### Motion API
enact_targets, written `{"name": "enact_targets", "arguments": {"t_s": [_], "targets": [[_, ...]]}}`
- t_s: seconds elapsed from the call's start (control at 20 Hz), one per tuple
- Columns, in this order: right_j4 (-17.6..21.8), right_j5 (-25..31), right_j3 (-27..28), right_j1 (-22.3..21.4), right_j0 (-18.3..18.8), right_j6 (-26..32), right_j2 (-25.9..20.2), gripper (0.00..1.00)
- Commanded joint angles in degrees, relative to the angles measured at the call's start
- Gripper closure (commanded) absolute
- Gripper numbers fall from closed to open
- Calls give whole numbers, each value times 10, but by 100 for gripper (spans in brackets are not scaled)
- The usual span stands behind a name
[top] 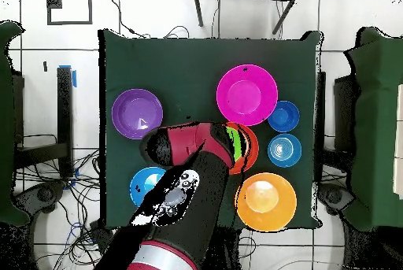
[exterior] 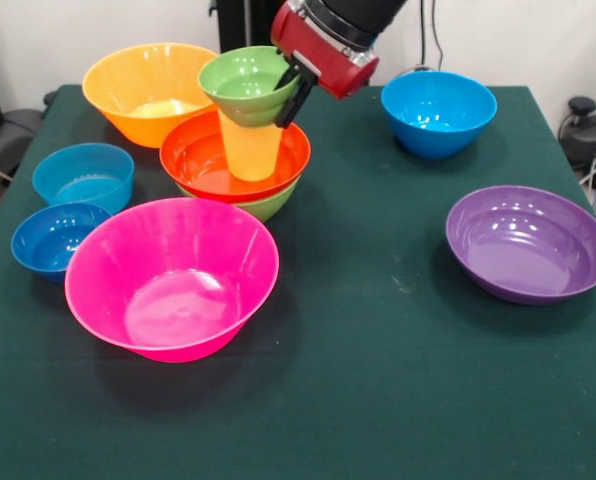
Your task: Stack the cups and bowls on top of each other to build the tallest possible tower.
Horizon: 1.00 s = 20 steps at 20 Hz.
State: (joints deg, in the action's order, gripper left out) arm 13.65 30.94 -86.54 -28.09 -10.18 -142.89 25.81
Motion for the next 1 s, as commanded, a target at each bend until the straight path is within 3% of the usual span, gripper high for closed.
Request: {"name": "enact_targets", "arguments": {"t_s": [0.05,1.0], "targets": [[18,-26,35,34,-9,-27,-39,100],[22,5,30,58,-37,-14,-8,100]]}}
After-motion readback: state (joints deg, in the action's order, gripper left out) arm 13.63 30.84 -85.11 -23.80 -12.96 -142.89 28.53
